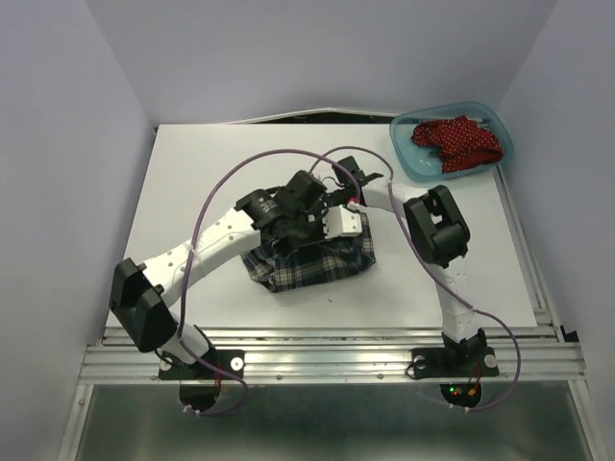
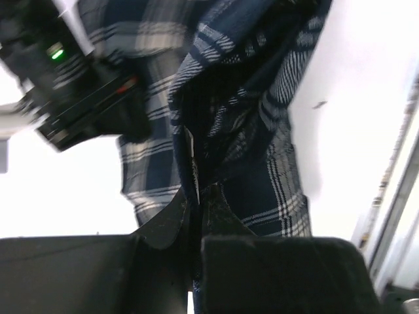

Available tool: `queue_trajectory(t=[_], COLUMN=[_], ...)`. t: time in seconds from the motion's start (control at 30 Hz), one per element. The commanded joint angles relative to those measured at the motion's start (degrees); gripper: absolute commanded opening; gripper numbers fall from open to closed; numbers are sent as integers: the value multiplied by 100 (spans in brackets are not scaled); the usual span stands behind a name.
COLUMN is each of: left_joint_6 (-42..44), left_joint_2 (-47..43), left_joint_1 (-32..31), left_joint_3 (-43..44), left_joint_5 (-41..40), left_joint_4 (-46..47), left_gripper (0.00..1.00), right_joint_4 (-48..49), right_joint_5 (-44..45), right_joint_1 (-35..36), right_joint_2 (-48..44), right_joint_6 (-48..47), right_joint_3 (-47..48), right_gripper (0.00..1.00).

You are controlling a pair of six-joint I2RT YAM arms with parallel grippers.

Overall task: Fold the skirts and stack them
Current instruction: Fold the skirt

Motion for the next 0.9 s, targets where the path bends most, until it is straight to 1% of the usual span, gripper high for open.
queue_trajectory(t=[0.0,0.13,0.27,0.6,0.7,0.83,0.87], left_joint_6=[709,903,1088,1483,1536,1615,1641], left_joint_2=[238,546,766,1100,1161,1320,1363], left_joint_1=[540,882,1050,1112,1112,1121,1121], left_joint_3=[339,296,94,-1004,-1164,-1269,-1295], left_joint_5=[-29,-29,41,94,7,-12,15], left_joint_4=[-7,460,916,2067,2384,2570,2579], left_gripper=[2,0,0,11,12,13,13], right_joint_4=[-398,-389,-398,-450,-556,-565,-565], right_joint_5=[-84,-163,-128,12,30,162,214], right_joint_1=[84,84,84,84,84,84,6], right_joint_2=[-138,-191,-191,-7,98,239,266], right_joint_6=[-175,-175,-192,-131,-96,255,317], right_joint_3=[-324,-386,-403,-114,35,404,666], right_gripper=[20,20,20,21,21,24,25])
